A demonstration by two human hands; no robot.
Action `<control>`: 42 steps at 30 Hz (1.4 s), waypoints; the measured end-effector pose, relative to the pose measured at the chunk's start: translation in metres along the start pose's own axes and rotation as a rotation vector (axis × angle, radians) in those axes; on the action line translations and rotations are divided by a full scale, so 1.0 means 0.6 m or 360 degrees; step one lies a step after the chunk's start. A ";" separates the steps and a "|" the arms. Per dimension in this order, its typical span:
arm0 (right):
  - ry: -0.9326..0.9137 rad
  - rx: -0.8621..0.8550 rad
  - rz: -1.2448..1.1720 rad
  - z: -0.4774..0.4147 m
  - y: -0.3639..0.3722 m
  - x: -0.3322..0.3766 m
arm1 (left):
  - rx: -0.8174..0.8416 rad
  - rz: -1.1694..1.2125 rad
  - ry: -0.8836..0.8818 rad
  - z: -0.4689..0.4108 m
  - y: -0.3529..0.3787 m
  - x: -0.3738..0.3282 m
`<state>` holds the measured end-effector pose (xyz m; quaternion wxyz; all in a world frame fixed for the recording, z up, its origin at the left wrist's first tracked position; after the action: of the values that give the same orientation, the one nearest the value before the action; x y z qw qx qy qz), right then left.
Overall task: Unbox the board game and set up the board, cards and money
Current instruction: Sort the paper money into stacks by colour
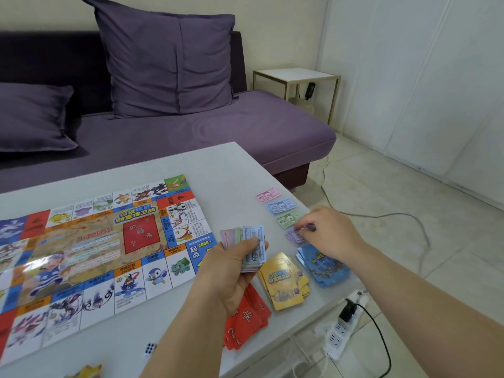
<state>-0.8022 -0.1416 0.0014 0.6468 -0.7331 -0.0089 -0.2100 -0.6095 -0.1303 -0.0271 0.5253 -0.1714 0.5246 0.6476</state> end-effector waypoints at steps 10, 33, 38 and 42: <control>0.0169 0.0277 -0.1013 0.028 -0.046 0.060 | -0.0029 -0.0113 0.0020 0.000 -0.004 0.001; 0.0589 -0.0245 -0.0837 -0.116 0.000 -0.012 | -0.0088 0.0269 0.0048 -0.014 -0.027 -0.030; 0.0640 -0.0167 -0.0249 -0.102 0.001 -0.010 | -0.0092 0.0268 0.0028 -0.020 -0.028 -0.029; 0.0423 -0.0253 -0.0770 -0.082 -0.031 0.034 | -0.0078 0.0229 0.0013 -0.020 -0.024 -0.025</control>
<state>-0.8035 -0.1907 0.0290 0.5138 -0.7242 -0.0820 -0.4525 -0.5951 -0.1496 -0.0276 0.4708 -0.1487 0.5218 0.6957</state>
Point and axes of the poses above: each hand's wrist, its own z-axis away from the middle knuckle, its own y-axis out of the palm, x = y × z, the point moved 10 cm from there along -z, towards the middle knuckle, and after that the axes turned 3 degrees about y, right-handed, at the moved point
